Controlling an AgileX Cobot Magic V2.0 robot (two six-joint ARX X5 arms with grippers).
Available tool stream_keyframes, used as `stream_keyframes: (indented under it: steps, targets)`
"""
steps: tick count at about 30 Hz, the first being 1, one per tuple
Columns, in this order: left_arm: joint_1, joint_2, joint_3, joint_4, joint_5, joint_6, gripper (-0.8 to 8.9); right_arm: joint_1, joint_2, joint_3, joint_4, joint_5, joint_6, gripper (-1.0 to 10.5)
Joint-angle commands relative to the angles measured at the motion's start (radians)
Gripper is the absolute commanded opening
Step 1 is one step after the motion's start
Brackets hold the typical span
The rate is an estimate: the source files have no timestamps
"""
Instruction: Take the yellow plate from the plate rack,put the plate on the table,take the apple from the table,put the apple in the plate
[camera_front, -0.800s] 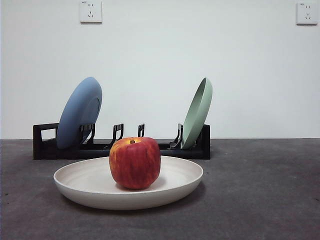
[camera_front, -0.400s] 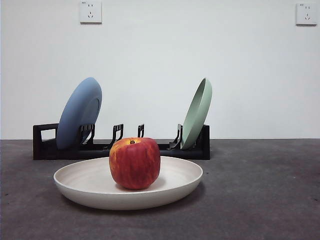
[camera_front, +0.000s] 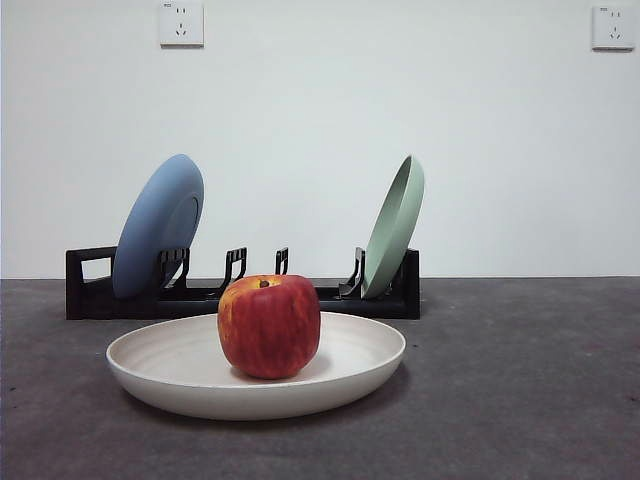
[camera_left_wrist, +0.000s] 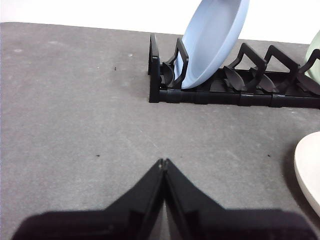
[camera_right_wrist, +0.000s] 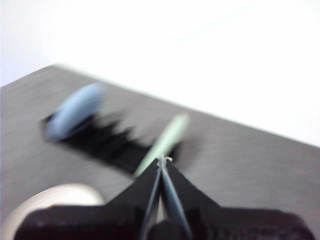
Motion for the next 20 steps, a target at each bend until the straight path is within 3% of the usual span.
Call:
stream_keyframes:
  steps: [1, 7, 15, 20]
  targets:
    - [0.003, 0.0, -0.011, 0.008, -0.002, -0.009, -0.03, -0.107, -0.09, -0.13, 0.095, 0.002, -0.04, 0.0]
    - [0.003, 0.0, -0.011, 0.008, -0.002, -0.008, -0.03, -0.203, -0.309, -0.507, 0.409, -0.005, -0.052, 0.0]
    - [0.003, 0.0, -0.011, 0.008, -0.002, -0.008, -0.03, -0.238, -0.542, -0.968, 0.679, -0.008, -0.045, 0.0]
    - [0.003, 0.0, -0.011, 0.008, -0.002, -0.008, -0.03, -0.238, -0.647, -1.168, 0.785, -0.006, 0.026, 0.0]
